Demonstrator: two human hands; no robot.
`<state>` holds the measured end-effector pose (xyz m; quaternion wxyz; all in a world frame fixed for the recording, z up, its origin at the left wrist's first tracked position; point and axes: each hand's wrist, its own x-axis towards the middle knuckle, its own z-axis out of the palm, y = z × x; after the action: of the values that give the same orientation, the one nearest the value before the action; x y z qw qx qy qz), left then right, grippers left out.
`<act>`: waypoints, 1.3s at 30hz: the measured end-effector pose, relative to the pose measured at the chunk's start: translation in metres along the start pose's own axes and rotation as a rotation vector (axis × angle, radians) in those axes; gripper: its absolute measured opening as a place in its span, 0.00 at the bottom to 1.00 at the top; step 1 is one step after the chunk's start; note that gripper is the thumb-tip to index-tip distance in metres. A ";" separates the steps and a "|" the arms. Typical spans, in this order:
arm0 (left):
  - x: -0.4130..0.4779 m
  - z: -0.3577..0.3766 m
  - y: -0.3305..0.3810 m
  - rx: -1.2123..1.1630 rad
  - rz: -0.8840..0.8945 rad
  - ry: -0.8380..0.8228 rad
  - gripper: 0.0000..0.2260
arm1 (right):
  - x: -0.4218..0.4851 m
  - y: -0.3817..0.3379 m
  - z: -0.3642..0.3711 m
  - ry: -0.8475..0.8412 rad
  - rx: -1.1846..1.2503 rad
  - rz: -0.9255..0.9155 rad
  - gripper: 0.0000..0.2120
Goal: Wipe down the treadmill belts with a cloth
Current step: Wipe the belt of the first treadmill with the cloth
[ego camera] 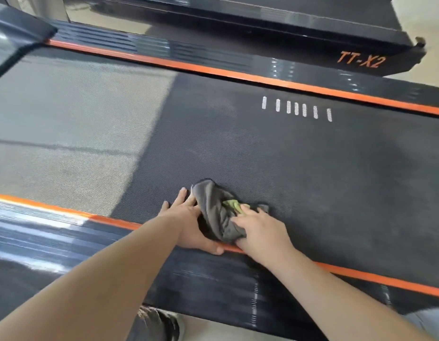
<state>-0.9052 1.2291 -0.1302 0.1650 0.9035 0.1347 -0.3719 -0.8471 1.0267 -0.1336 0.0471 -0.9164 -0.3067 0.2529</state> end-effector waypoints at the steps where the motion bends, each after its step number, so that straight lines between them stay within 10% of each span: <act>1: -0.001 0.000 0.000 0.032 -0.002 0.006 0.66 | -0.002 0.014 -0.007 0.005 -0.022 0.027 0.20; 11: -0.024 0.025 -0.002 0.036 -0.218 0.188 0.73 | -0.021 0.057 -0.021 0.133 -0.038 0.414 0.14; 22: -0.025 0.019 -0.002 -0.037 -0.217 0.159 0.74 | 0.002 -0.009 -0.020 0.012 -0.100 -0.122 0.23; 30: -0.026 0.025 -0.005 -0.052 -0.216 0.181 0.73 | -0.014 0.060 -0.036 0.132 -0.026 0.362 0.12; 39: -0.029 0.023 -0.006 -0.071 -0.205 0.195 0.69 | 0.015 -0.049 -0.007 0.002 0.035 -0.113 0.27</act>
<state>-0.9412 1.2216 -0.1261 0.1442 0.9105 0.2547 -0.2921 -0.8602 1.0752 -0.1224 0.0778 -0.8969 -0.3535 0.2540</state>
